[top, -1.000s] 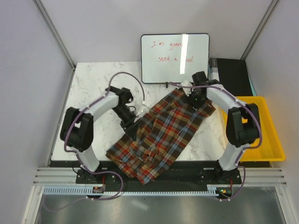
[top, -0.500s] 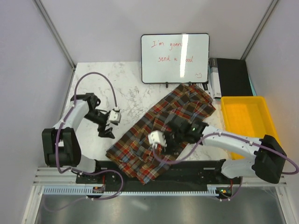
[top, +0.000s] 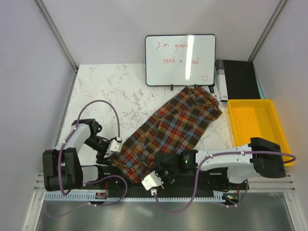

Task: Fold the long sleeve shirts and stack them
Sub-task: Fold the shirt

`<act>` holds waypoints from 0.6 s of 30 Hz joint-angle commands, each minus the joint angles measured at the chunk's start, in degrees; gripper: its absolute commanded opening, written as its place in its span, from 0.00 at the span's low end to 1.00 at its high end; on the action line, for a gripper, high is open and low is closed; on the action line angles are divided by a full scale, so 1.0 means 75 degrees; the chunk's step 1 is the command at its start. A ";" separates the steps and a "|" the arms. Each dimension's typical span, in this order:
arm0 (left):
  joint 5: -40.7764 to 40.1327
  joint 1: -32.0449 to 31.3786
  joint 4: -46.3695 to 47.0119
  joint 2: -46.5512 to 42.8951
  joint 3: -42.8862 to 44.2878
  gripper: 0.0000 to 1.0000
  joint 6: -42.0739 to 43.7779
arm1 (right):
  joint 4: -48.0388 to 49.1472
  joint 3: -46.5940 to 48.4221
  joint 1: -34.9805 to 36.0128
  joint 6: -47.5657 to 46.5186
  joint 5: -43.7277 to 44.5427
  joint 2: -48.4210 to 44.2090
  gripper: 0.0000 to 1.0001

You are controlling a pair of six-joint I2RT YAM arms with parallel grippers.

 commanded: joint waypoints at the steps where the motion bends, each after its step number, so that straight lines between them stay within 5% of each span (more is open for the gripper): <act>1: -0.0286 0.0040 0.0541 -0.0368 -0.0688 0.82 0.4647 | 0.0809 -0.0300 0.0669 0.0115 0.0534 0.0051 0.62; 9: 0.0124 0.0040 0.1398 -0.0568 -0.1321 0.83 0.4658 | 0.1232 -0.0148 0.0800 0.0456 0.1309 0.0849 0.62; 18: 0.0850 0.0028 0.2570 -0.1470 -0.2482 0.53 0.4835 | 0.1666 -0.0090 0.0812 0.0748 0.2117 0.1189 0.37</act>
